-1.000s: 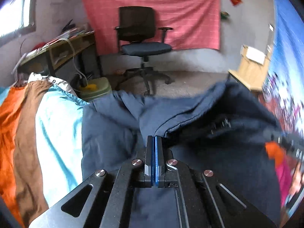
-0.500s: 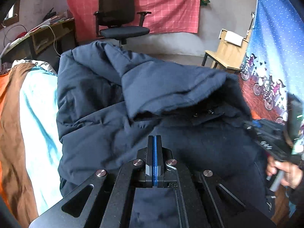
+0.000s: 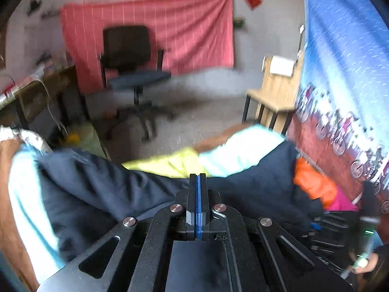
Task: Fold large clothes
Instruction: 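Carry the held hem over the folded sleeves toward the collar with both tools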
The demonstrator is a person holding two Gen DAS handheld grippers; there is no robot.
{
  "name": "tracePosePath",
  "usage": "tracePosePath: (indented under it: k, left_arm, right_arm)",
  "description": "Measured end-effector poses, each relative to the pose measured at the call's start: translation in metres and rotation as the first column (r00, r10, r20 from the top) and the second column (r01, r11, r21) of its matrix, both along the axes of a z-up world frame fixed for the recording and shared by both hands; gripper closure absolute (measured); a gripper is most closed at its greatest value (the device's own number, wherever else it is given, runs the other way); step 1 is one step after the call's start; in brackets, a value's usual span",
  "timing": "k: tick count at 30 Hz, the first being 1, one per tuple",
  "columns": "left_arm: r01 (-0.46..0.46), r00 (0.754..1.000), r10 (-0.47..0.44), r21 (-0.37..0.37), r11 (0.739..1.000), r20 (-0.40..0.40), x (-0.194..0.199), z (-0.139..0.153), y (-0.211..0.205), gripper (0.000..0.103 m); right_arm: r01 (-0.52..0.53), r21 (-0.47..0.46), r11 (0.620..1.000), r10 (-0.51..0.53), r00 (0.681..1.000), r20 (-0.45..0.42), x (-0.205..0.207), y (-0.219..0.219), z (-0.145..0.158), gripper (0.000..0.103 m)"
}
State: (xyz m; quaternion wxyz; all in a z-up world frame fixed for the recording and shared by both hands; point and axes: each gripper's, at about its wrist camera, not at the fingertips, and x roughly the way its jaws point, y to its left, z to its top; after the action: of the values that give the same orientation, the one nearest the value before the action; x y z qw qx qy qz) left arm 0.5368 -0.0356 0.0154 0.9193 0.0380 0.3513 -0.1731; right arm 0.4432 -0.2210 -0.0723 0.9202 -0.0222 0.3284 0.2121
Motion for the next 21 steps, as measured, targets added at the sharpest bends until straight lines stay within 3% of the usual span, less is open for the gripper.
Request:
tracePosePath:
  k: [2, 4, 10, 13, 17, 21]
  left_arm:
    - [-0.026, 0.996, 0.025, -0.005, 1.0, -0.089, 0.017, -0.03, 0.005, 0.103]
    - [-0.048, 0.992, 0.048, 0.007, 0.999, -0.113, 0.024, -0.055, 0.01, 0.103]
    - [-0.091, 0.991, 0.094, 0.038, 0.995, -0.091, 0.033, -0.08, 0.012, 0.103]
    - [-0.107, 0.99, 0.109, 0.031, 0.994, -0.085, 0.032, -0.091, 0.015, 0.103]
    - [-0.125, 0.991, 0.125, 0.016, 0.992, -0.047, 0.023, -0.098, 0.019, 0.103]
    - [-0.13, 0.991, 0.13, 0.015, 0.991, -0.037, 0.019, -0.098, 0.02, 0.103]
  right_arm:
    - [-0.006, -0.003, 1.0, 0.006, 1.0, 0.006, 0.001, 0.0, 0.0, 0.094]
    - [-0.014, 0.005, 1.0, 0.014, 1.0, 0.005, 0.003, -0.002, 0.001, 0.093]
    - [-0.031, 0.002, 1.0, 0.031, 0.999, 0.021, 0.005, -0.004, 0.013, 0.089]
    - [-0.009, 0.069, 0.998, 0.008, 1.0, 0.013, 0.004, -0.019, 0.018, 0.085]
    - [0.092, 0.165, 0.982, -0.097, 0.995, 0.021, 0.003, -0.046, 0.032, 0.084]
    - [0.106, 0.196, 0.975, -0.122, 0.99, 0.067, 0.034, -0.036, 0.062, 0.063]
